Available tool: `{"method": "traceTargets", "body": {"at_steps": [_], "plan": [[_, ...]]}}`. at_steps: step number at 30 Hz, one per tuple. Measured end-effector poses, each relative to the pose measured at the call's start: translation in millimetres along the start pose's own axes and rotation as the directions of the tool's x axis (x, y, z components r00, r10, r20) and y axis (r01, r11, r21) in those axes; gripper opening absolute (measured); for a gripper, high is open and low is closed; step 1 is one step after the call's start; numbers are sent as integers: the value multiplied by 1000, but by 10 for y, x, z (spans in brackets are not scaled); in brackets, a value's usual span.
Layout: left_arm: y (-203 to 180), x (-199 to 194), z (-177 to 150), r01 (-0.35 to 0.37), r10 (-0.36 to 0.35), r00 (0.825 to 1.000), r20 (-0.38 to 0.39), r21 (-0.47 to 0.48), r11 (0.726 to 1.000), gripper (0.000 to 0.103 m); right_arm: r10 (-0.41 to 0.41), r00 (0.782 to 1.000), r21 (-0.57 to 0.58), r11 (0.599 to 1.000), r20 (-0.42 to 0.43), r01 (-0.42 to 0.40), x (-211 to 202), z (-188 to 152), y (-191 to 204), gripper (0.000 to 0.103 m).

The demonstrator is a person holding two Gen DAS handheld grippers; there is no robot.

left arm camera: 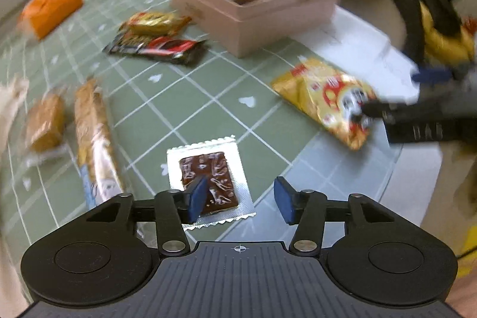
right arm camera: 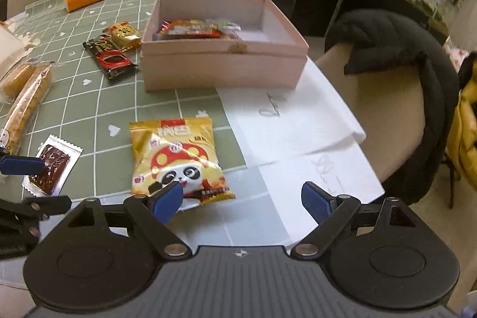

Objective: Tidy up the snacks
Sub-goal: 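Close the left tool on the chocolate packet while the right tool lowers over the panda bag, then lift the chocolate packet with the left tool while the right tool grasps the panda bag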

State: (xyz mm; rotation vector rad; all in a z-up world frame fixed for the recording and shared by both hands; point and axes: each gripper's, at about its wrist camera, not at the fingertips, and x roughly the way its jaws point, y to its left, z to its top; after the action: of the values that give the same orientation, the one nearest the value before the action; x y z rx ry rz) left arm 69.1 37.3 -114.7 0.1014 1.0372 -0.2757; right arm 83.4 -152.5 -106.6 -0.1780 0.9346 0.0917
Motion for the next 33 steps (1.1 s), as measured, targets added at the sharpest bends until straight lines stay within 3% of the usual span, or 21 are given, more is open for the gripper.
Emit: {"method": "traceTargets", "body": {"at_steps": [2,5,9,11,15,21,25,29,33], "plan": [[88,8,19,-33,34,999,2,-53,998,44,6,1000,-3,1000,-5,-6,13,-21,-18,87],[140,28,60,-65,65,998,0,-81,995,44,31,1000,-9,999,3,-31,4,-26,-29,87],[206,-132,130,-22,29,998,54,-127,992,42,111,994,-1,994,22,-111,-39,47,-33,87],[206,-189,162,-43,50,996,67,-102,994,42,129,991,-10,992,36,-128,-52,96,-3,87],[240,-76,164,-117,118,993,13,-48,992,42,147,988,-31,989,38,-146,-14,168,88,87],[302,54,90,-72,69,997,-45,-59,996,47,165,986,-67,984,27,-163,7,146,184,87],[249,84,94,-71,70,997,-35,-25,997,52,165,986,-63,984,15,-164,68,157,185,87],[267,86,110,-68,66,997,-32,-68,995,54,156,988,-62,986,12,-155,229,228,216,88],[233,79,81,-86,85,996,-16,-62,994,54,228,970,-71,970,-81,-234,464,276,280,87]]}}
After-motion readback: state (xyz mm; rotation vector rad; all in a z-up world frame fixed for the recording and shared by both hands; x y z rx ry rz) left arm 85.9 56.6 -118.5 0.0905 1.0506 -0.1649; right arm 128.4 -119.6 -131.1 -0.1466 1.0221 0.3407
